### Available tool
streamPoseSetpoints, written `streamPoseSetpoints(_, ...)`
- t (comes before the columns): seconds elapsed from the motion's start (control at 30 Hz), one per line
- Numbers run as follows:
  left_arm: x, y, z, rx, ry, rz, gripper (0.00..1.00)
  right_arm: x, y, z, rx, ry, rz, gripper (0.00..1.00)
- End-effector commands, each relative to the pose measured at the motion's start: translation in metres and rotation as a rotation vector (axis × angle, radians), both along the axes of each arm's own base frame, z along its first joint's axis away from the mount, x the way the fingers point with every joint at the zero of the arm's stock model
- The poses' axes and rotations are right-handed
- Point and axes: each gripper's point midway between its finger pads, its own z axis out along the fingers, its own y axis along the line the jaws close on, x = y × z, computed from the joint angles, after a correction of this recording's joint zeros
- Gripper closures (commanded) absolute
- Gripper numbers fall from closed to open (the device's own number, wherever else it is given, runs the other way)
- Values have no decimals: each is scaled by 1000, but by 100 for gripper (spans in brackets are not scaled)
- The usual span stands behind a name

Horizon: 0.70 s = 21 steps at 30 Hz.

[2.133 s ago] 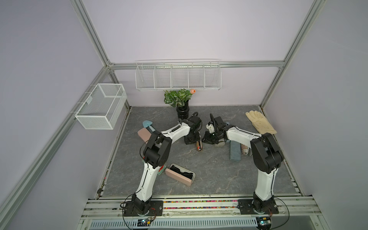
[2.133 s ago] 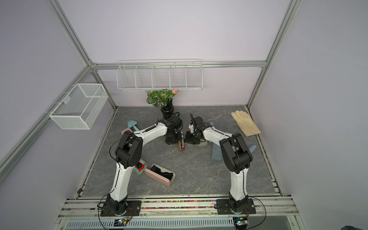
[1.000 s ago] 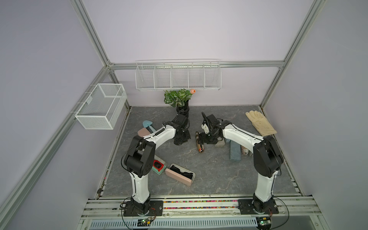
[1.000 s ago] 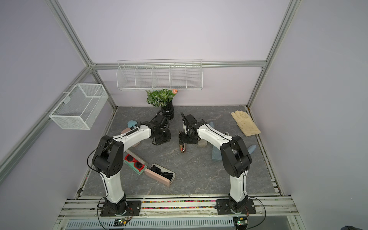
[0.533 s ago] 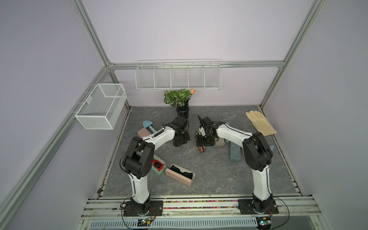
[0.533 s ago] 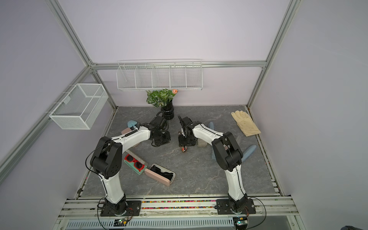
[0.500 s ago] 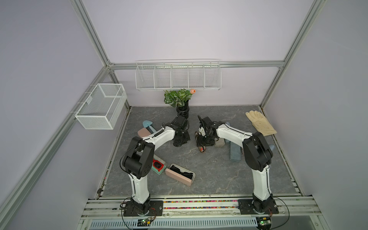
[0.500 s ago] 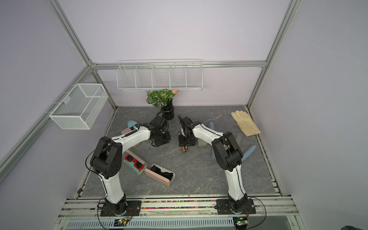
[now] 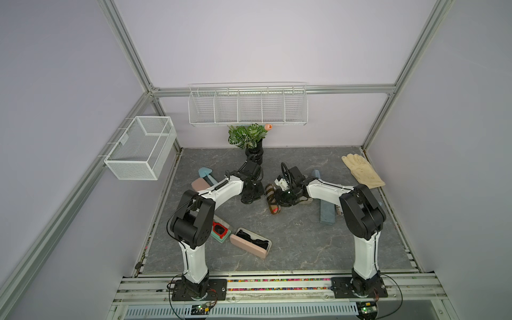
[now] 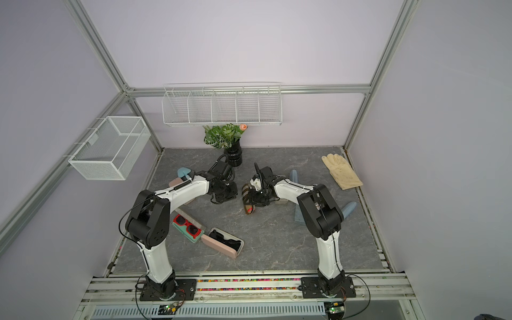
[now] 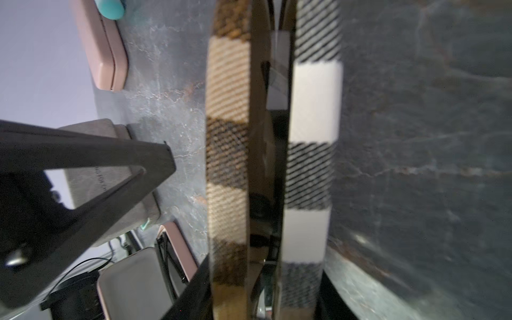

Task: Close the glasses case
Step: Adjust the glasses case at the center of the board.

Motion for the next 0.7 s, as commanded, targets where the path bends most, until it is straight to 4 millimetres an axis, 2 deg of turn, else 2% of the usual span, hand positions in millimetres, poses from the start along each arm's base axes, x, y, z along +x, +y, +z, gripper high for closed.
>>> streamPoseSetpoints(0.0,2,-3,9,-23,-23,-8,100,11,12,34,168,-21,-8,50)
streamPoseSetpoints(0.07,2,-3,9,-24,-24,-10,100,12,7,29,144,-16,-20,45)
streamPoseSetpoints(0.23,1,-4,10,-29,-25,-12,100,11,-5,22,56,-18,-22,40)
streamPoseSetpoints(0.4,1,-4,14,-32,-31,-12,100,10,-26,20,-100,-54,-28,37)
streamPoseSetpoints(0.53,2,-3,22,-33,-49,-10,100,8,-44,32,-227,-120,-29,35)
streamPoseSetpoints(0.67,2,1,41,-33,-82,-8,100,-2,-56,57,-315,-198,-5,32)
